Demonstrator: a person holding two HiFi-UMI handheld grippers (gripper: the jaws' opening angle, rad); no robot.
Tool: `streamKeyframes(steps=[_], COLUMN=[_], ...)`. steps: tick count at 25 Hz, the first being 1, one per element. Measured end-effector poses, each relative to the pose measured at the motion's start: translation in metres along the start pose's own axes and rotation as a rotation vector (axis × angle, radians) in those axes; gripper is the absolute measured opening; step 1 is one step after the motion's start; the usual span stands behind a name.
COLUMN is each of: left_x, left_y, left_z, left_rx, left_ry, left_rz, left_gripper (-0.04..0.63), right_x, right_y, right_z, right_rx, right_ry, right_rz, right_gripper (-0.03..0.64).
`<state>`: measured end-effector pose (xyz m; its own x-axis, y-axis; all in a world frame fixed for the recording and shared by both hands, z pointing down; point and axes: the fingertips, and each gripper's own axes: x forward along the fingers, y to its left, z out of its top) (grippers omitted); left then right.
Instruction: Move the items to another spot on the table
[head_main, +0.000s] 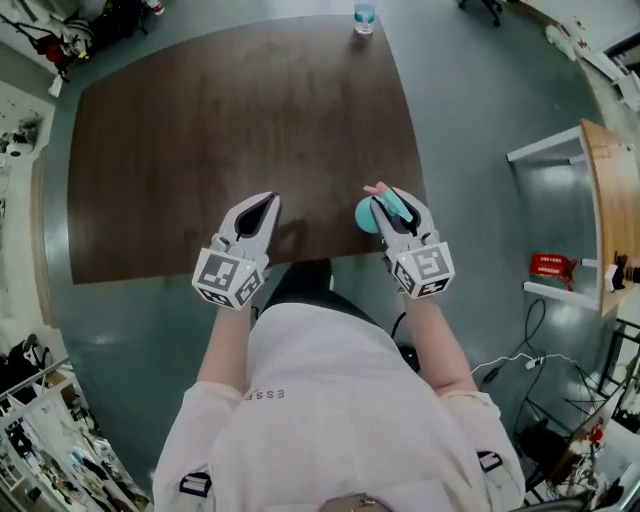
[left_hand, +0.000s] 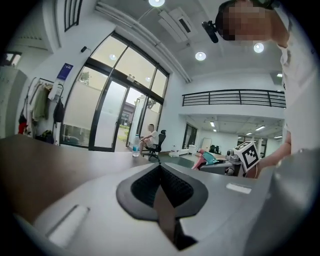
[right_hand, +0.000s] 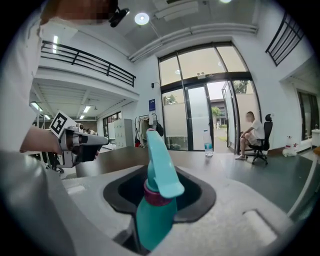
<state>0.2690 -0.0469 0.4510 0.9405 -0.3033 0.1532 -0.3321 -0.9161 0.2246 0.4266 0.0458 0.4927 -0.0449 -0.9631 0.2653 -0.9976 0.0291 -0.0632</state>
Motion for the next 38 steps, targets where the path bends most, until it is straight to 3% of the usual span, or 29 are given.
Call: streamKeyframes(steps=[8, 18, 32, 38], left_x=[-0.096, -0.22, -0.49, -0.561], left_y=[0.056, 0.119, 0.26, 0.291], left_z=[0.016, 0.028, 0.021, 0.024], left_rx=[0.089, 0.072, 0.01, 0.029], left_ry=[-0.015, -0.088, -0.161, -0.178], left_rz=[0.184, 0.34, 0.534, 0.596], left_gripper=[0.017, 0.017, 0.017, 0.017], right_x=[0.034, 0.086, 0.194, 0.233], right_y=[0.084, 0.207, 0.476, 0.569], right_z=[0.01, 0.035, 0.057, 0.065], right_rx=[-0.026, -0.116, -0.137, -0.167], right_ry=[-0.017, -0.007, -0.025, -0.032], right_rz=[0.152, 0.321, 0.449, 0.523], right_gripper=[0.127, 0.126, 0.126, 0.126])
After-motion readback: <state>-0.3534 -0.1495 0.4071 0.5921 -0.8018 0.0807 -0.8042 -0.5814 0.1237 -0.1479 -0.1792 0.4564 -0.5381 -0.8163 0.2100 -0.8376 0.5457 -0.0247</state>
